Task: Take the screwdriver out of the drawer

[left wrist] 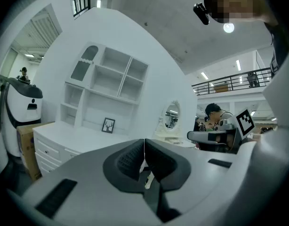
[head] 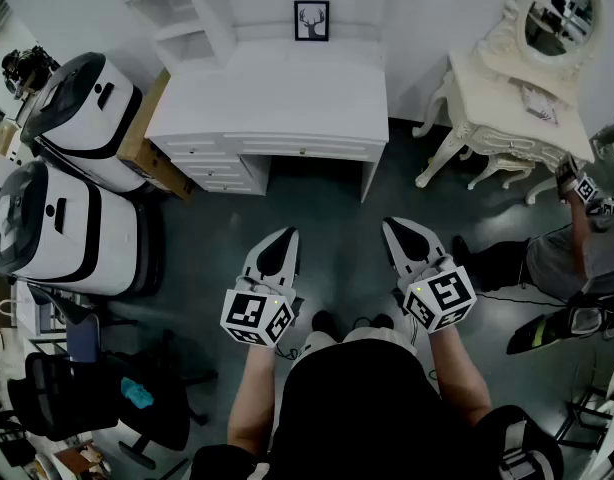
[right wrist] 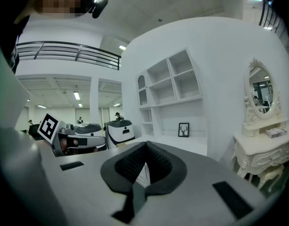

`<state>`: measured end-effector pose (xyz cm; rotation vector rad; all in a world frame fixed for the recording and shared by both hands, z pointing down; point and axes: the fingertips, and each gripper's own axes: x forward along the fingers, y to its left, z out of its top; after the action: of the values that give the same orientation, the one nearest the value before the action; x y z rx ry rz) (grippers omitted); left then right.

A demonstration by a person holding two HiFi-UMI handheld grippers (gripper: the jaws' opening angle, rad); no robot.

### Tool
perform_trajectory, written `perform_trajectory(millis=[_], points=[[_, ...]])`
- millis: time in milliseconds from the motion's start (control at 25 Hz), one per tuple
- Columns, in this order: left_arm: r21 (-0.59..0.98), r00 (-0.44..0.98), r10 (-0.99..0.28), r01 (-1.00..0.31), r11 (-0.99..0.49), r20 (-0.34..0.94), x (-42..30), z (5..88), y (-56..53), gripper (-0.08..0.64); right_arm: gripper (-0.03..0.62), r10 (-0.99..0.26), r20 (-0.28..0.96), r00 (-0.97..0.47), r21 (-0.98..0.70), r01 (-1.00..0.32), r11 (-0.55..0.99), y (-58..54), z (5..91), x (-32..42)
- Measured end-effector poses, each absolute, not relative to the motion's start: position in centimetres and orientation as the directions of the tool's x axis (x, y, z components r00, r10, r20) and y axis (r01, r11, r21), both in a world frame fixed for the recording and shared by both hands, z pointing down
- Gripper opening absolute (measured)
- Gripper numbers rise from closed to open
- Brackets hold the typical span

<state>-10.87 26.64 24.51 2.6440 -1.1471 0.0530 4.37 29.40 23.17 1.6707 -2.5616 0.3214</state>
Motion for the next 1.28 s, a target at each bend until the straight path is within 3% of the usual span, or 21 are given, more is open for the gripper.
perform_trajectory(millis=[760,1280], points=[[0.205,0.713,-0.686,-0.7,-0.685,0.142,-13.3,25.5,27.3,0.025,0.017,-0.919,0.151,-0.364,-0.145,-0.928,0.343,29.8,24.2,1.9],[0.241,0.689,-0.694,-0.724,-0.646,0.21,-9.9,27.2,23.5,0.025,0.017,-0.896,0.164,-0.413,-0.179,-0.906,0.384,25.7,24.9,5.3]])
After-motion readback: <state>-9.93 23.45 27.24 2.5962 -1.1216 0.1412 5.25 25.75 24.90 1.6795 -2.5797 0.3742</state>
